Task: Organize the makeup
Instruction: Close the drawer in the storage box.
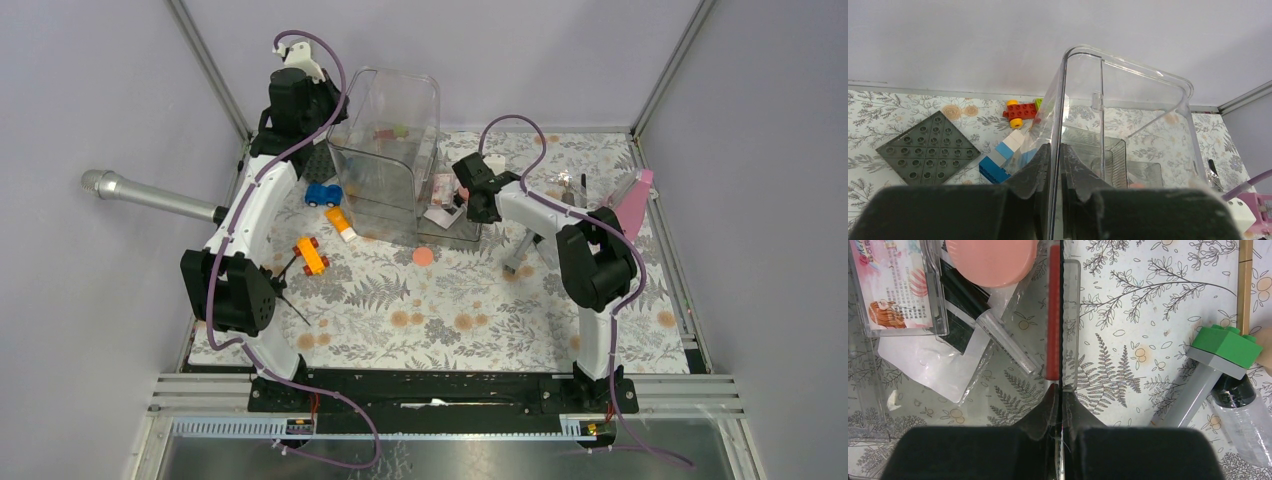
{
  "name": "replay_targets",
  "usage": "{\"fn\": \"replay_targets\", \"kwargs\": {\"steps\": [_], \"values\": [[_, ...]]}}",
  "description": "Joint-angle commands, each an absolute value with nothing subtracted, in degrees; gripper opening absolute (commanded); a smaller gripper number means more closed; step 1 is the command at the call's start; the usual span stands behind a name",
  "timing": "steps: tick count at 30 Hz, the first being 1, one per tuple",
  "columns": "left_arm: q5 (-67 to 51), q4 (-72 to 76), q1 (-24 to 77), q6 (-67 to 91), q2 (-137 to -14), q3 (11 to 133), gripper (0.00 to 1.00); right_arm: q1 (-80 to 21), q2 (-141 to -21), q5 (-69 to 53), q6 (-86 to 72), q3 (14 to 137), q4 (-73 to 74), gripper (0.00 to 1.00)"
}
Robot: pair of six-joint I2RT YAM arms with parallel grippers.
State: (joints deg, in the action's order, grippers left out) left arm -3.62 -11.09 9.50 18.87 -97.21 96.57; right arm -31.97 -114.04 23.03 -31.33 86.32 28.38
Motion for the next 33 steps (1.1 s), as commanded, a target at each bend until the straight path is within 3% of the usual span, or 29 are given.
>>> {"fn": "replay_targets", "kwargs": {"steps": [1, 13, 25, 30, 33], "values": [[-4.0, -16.8, 10.7, 18.2, -96.8, 94.7, 0.0, -33.3, -109.4, 22.3, -33.0, 87.9, 25.4, 0.0], [-4.7, -16.8, 11.0, 18.4, -96.9, 94.7, 0.0, -33.2, -110.0, 5.5, -35.5, 86.5, 13.1, 0.0], [-4.7, -16.8, 11.0, 18.4, -97.0, 94.7, 0.0, -33.3, -112.9, 4.9, -41.2, 86.9, 12.1, 0.0], [-4.8, -16.7, 11.0, 18.4, -97.0, 94.6, 0.0, -33.4, -112.5, 1.6, -41.6, 85.4, 8.9, 0.04], [-4.4, -16.8, 11.1, 18.3, -96.9, 94.4, 0.0, -33.3, -112.1, 1.9, -41.5, 84.7, 8.8, 0.12]]}}
